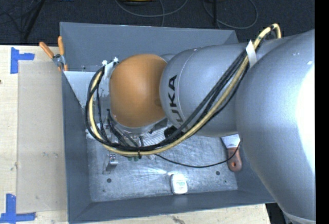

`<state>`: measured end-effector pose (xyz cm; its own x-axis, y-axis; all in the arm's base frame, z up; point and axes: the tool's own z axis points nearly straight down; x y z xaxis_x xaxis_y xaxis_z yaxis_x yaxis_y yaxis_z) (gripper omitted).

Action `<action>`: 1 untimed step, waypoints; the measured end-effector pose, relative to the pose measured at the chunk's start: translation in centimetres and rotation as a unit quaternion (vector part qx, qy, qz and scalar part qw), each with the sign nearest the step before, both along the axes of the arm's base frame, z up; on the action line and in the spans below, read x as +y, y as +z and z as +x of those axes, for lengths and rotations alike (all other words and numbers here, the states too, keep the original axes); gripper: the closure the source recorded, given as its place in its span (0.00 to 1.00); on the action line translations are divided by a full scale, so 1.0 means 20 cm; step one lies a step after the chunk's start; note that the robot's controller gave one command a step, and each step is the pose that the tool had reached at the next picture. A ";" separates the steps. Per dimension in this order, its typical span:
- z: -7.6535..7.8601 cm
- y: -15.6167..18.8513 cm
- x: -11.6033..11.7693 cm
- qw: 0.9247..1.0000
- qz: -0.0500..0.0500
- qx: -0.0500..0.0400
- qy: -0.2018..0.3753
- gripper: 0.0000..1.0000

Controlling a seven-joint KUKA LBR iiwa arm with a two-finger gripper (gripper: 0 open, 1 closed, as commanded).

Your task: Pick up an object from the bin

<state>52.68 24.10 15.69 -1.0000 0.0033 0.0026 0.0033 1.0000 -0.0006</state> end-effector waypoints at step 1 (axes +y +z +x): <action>0.00 0.00 0.00 1.000 0.000 0.000 0.000 0.00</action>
Offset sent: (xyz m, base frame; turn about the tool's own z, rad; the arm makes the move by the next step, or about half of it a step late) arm -0.0278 -0.0833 0.0356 -0.0662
